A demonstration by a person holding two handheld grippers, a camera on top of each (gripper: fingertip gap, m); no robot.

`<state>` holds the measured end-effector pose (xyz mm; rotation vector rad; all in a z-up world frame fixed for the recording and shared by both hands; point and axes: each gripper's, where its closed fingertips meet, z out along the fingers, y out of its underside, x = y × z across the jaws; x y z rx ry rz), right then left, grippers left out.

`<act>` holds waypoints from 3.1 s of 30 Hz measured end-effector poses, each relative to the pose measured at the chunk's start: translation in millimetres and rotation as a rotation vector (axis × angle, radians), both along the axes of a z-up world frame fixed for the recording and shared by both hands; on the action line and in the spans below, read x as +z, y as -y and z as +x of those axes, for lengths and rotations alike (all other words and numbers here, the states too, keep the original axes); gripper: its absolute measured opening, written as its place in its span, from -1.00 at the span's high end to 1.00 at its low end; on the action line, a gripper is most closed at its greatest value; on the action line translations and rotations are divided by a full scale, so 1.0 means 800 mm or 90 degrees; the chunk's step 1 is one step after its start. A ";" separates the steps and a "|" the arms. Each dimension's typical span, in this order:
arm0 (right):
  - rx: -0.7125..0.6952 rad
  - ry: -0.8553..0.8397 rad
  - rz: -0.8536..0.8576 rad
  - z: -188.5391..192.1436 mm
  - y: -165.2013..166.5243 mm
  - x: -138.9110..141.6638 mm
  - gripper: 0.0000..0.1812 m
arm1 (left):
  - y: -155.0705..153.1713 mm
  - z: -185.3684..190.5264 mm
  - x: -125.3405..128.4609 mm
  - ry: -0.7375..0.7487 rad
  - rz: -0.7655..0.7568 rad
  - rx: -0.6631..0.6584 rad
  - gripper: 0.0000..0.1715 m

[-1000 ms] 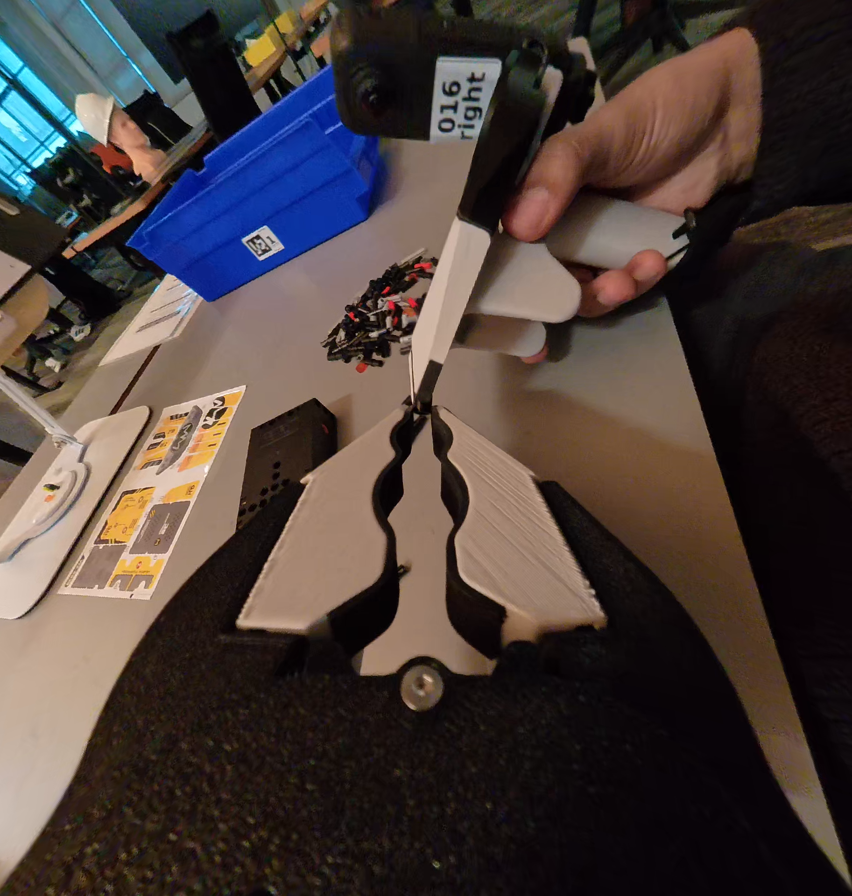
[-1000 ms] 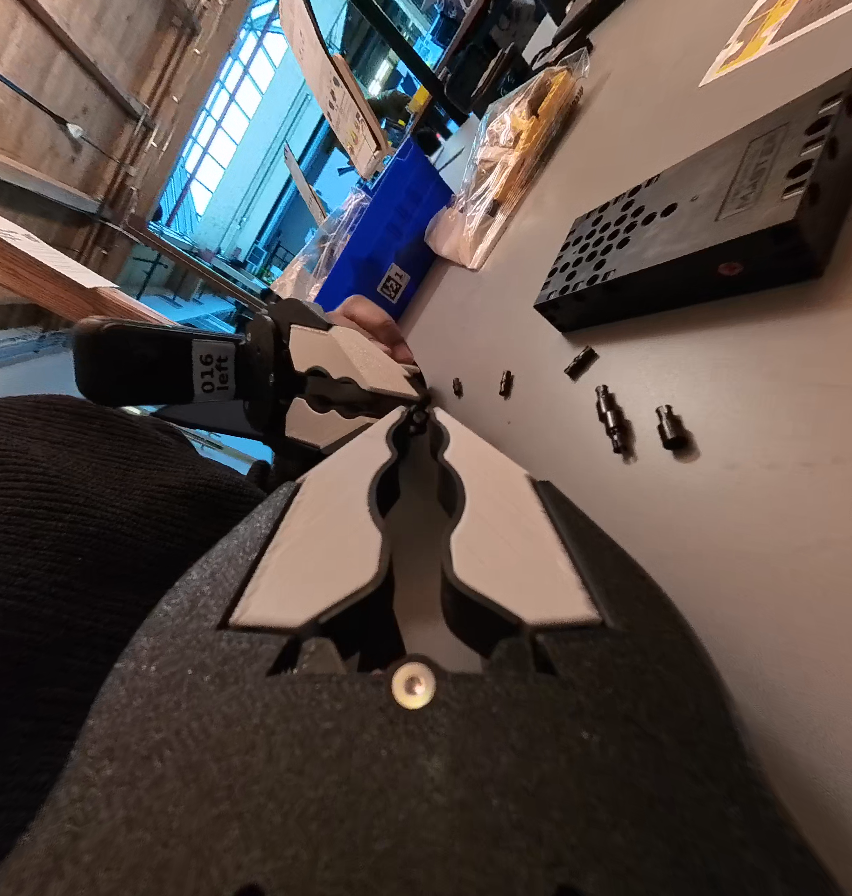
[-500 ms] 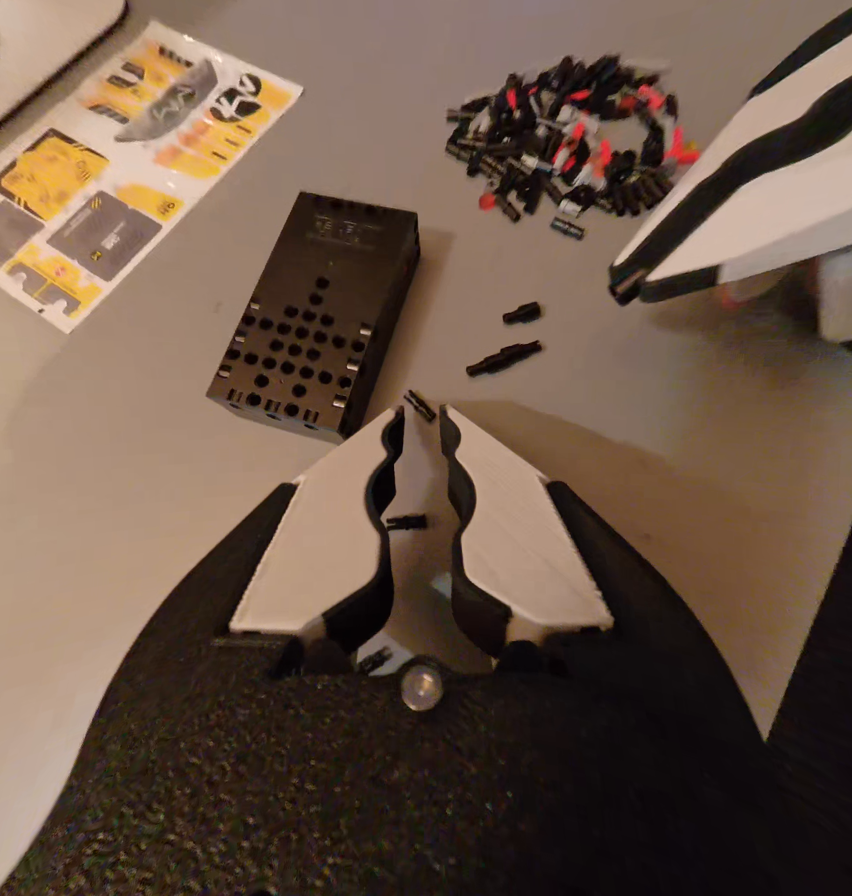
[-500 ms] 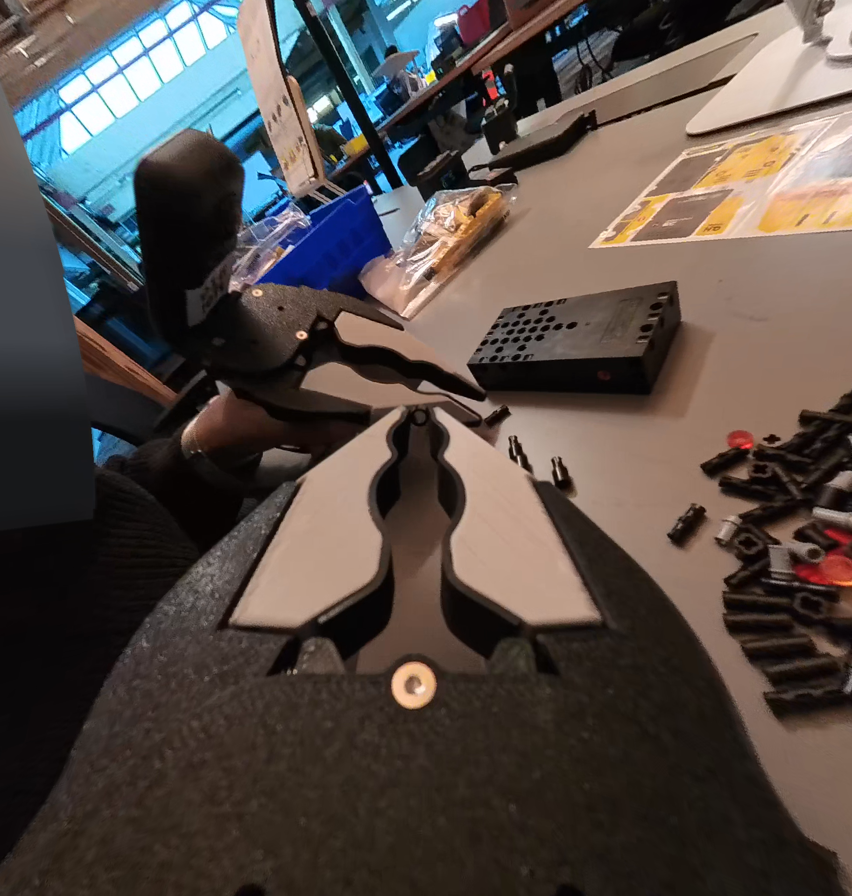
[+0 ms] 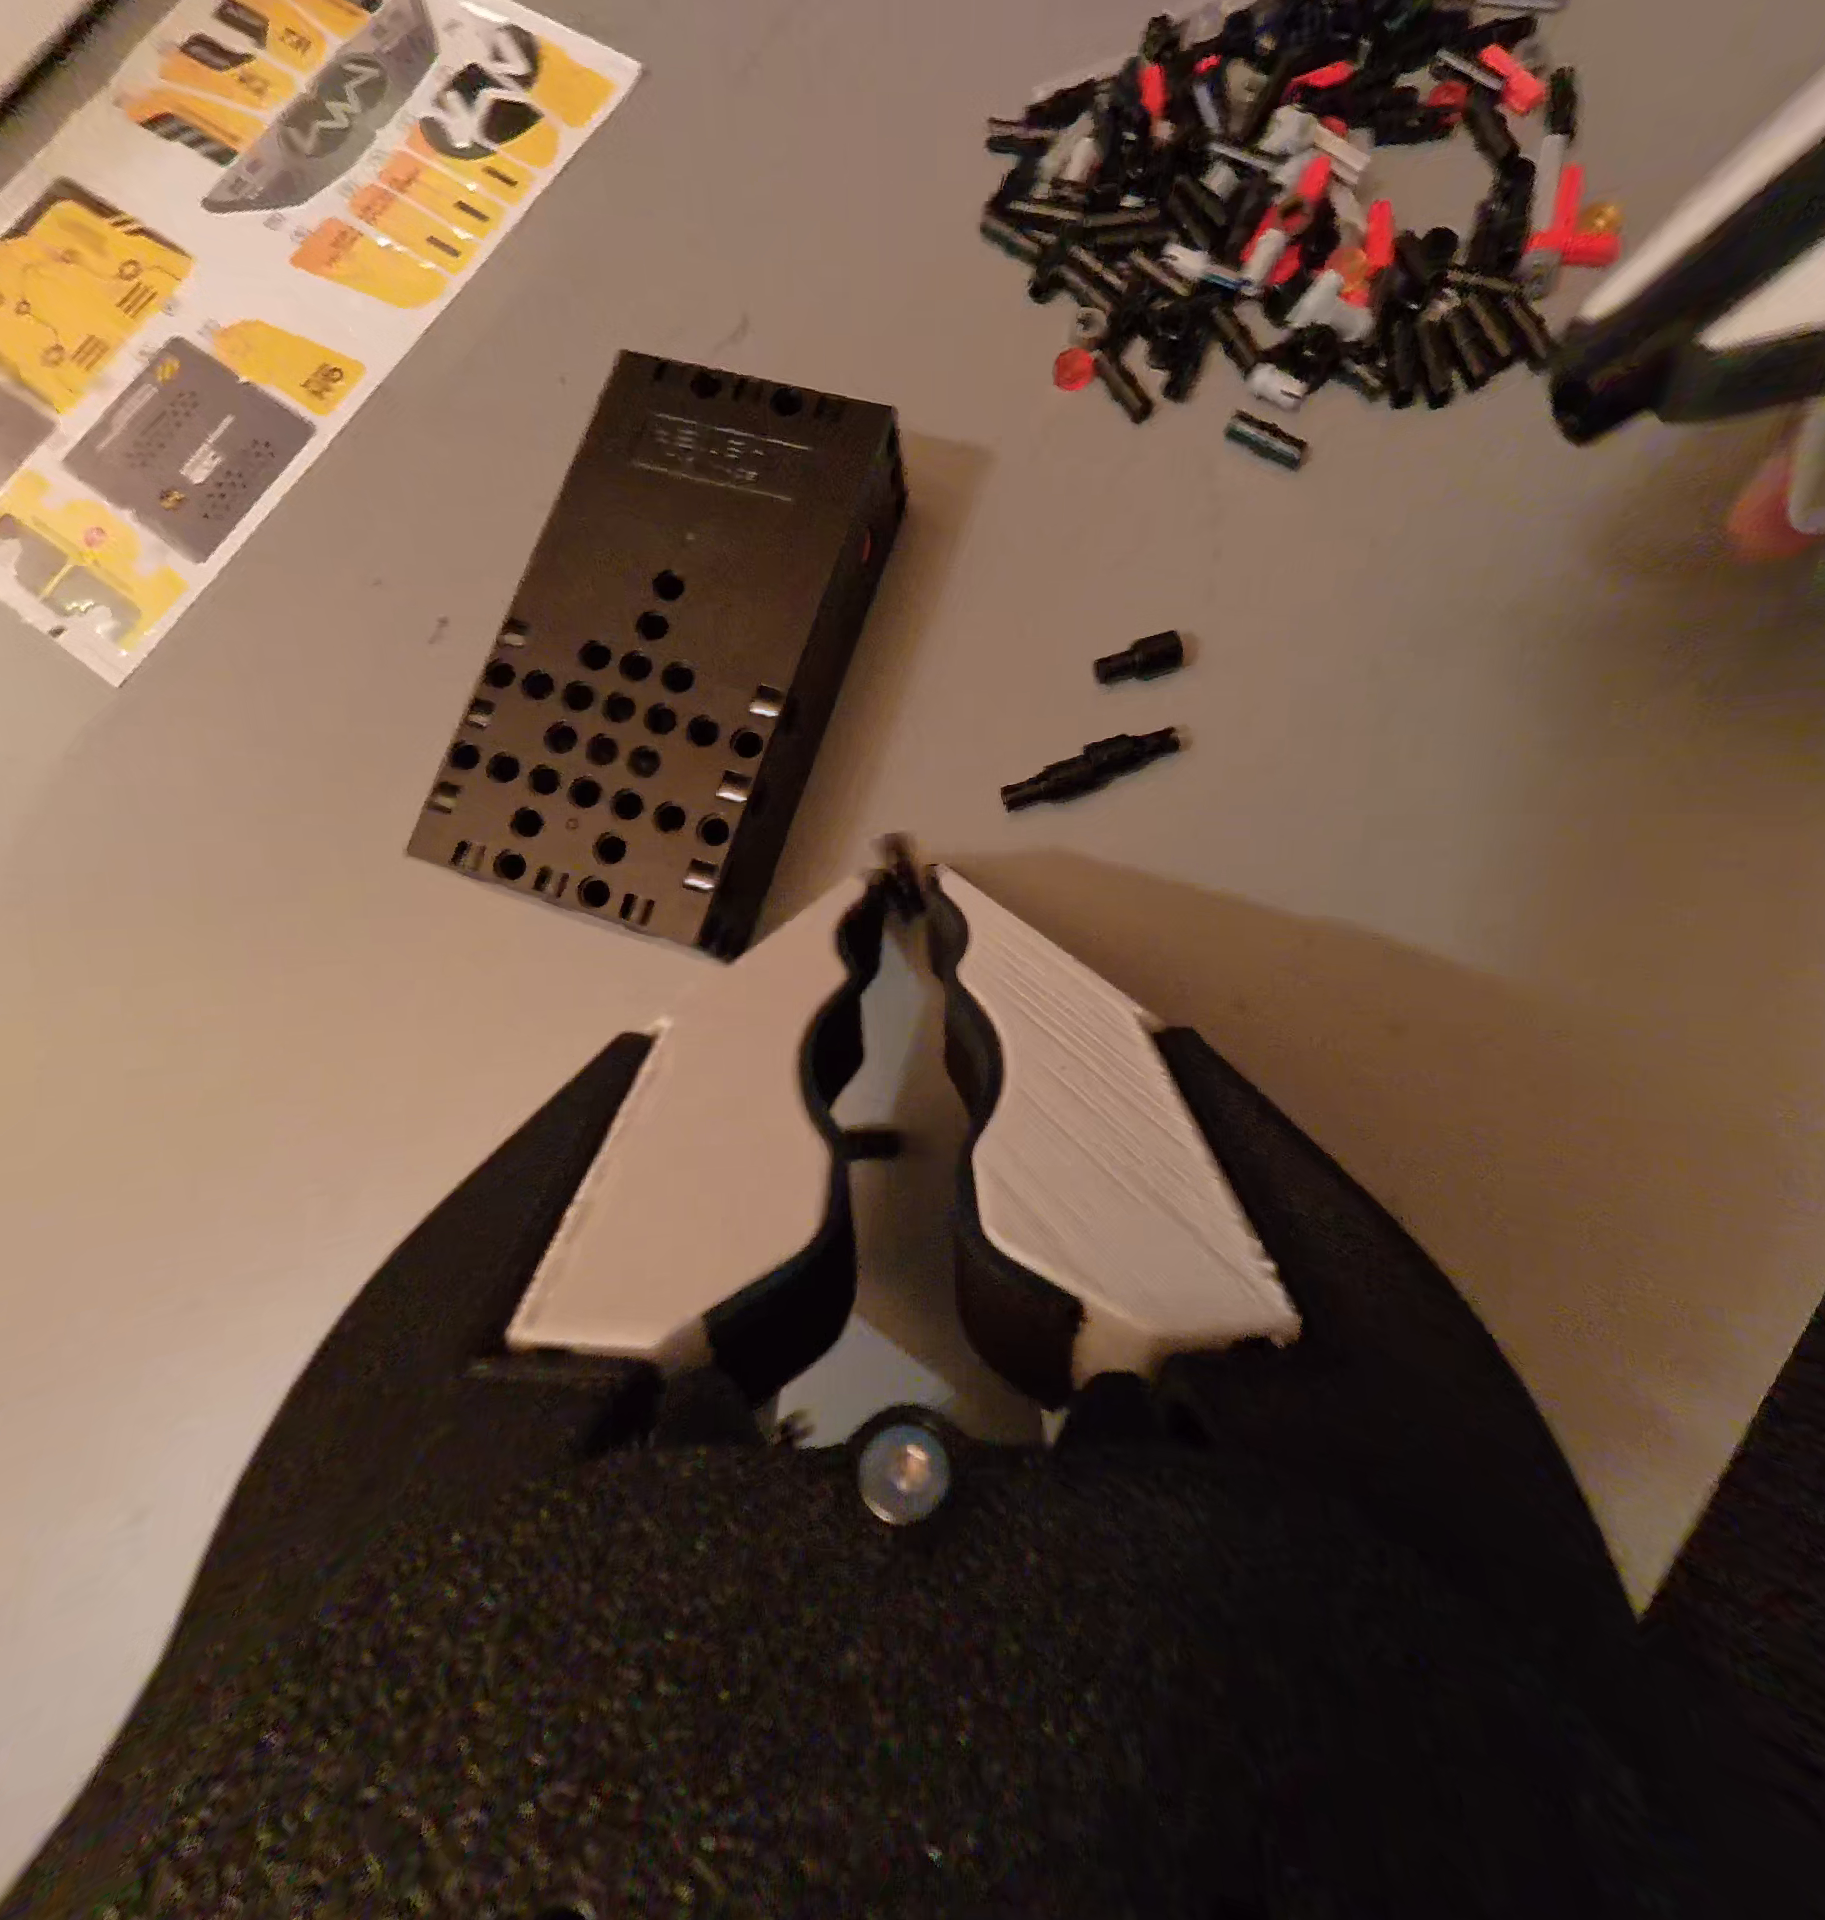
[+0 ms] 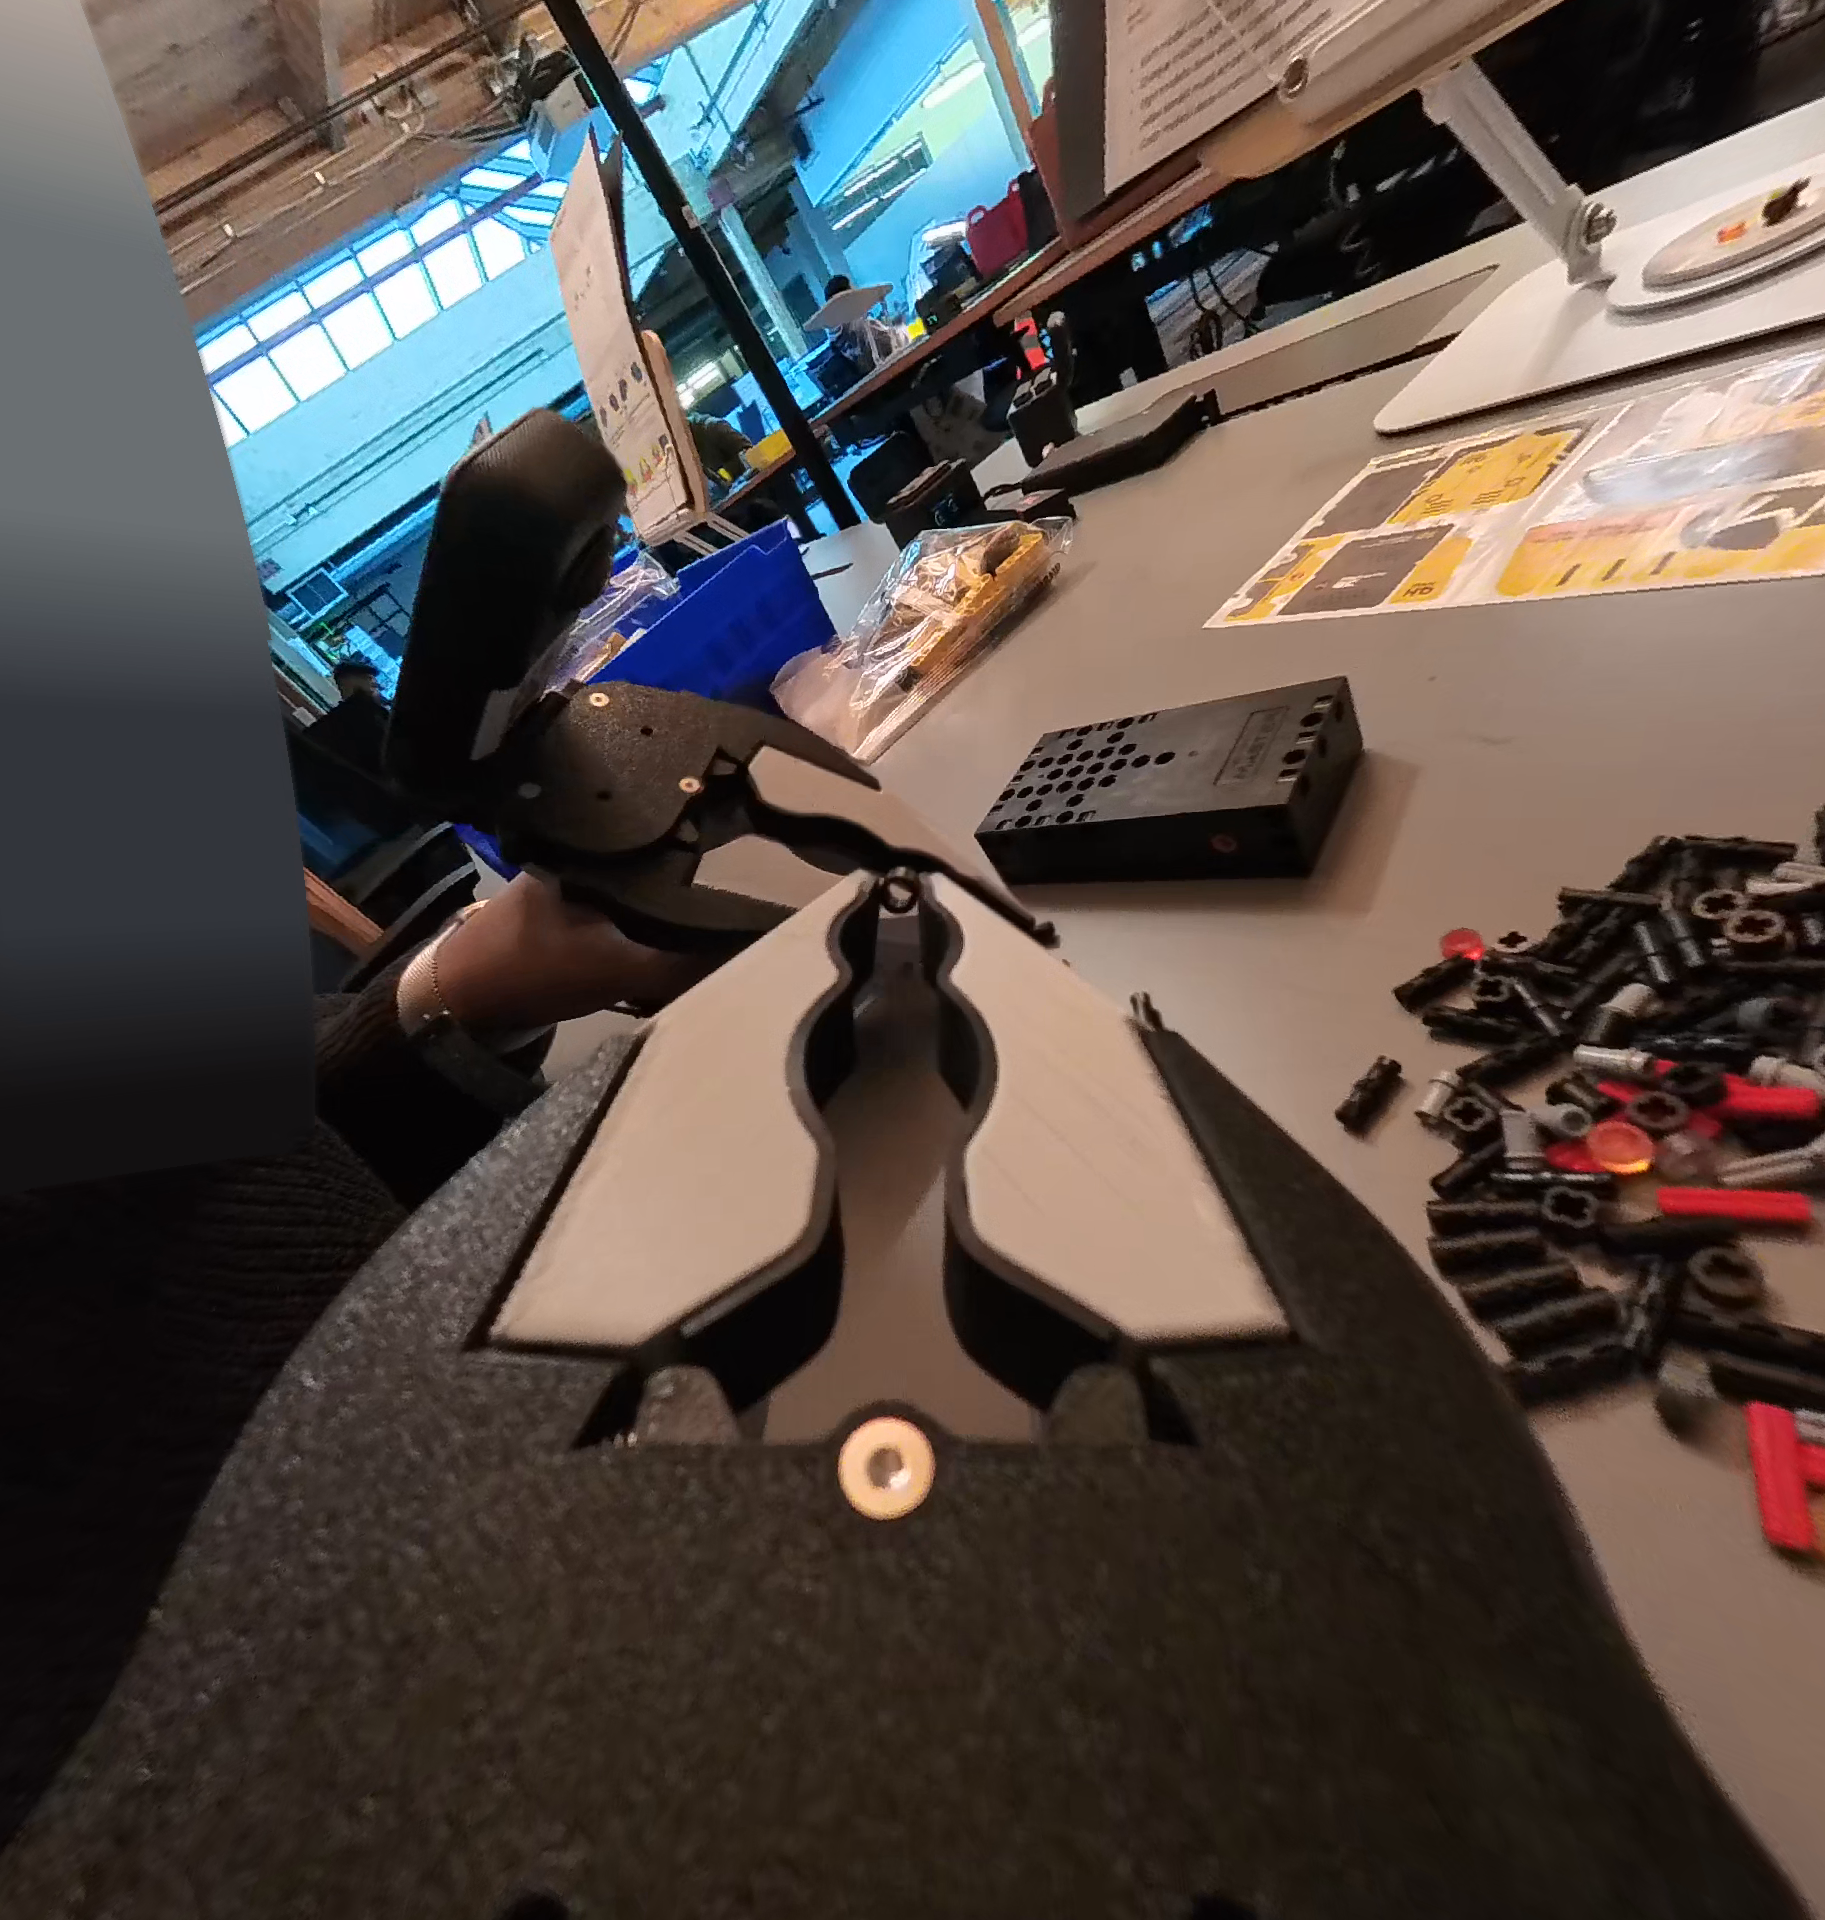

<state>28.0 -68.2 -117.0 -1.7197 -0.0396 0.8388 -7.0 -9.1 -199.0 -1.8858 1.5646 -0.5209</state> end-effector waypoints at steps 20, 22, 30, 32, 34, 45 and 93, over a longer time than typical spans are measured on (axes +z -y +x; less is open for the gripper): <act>0.151 -0.091 -0.058 -0.034 0.009 -0.006 0.93 | 0.085 -0.002 0.100 0.340 0.132 -0.334 0.96; 0.170 -0.121 -0.061 -0.037 0.012 -0.002 0.93 | 0.085 -0.004 0.096 0.329 0.129 -0.339 0.96; 0.208 -0.099 -0.101 -0.052 0.014 -0.014 0.93 | 0.087 -0.013 0.084 0.302 0.105 -0.362 0.96; 0.216 -0.107 -0.109 -0.052 0.014 -0.014 0.93 | 0.090 -0.013 0.079 0.292 0.103 -0.371 0.96; 0.216 -0.112 -0.118 -0.051 0.013 -0.016 0.93 | 0.091 -0.013 0.081 0.297 0.110 -0.372 0.97; 0.258 -0.055 -0.172 -0.051 0.024 -0.036 0.93 | 0.102 -0.012 0.062 0.245 0.118 -0.411 0.97; 0.241 -0.032 -0.185 -0.044 0.007 -0.041 0.93 | 0.086 -0.003 0.057 0.220 0.054 -0.367 0.97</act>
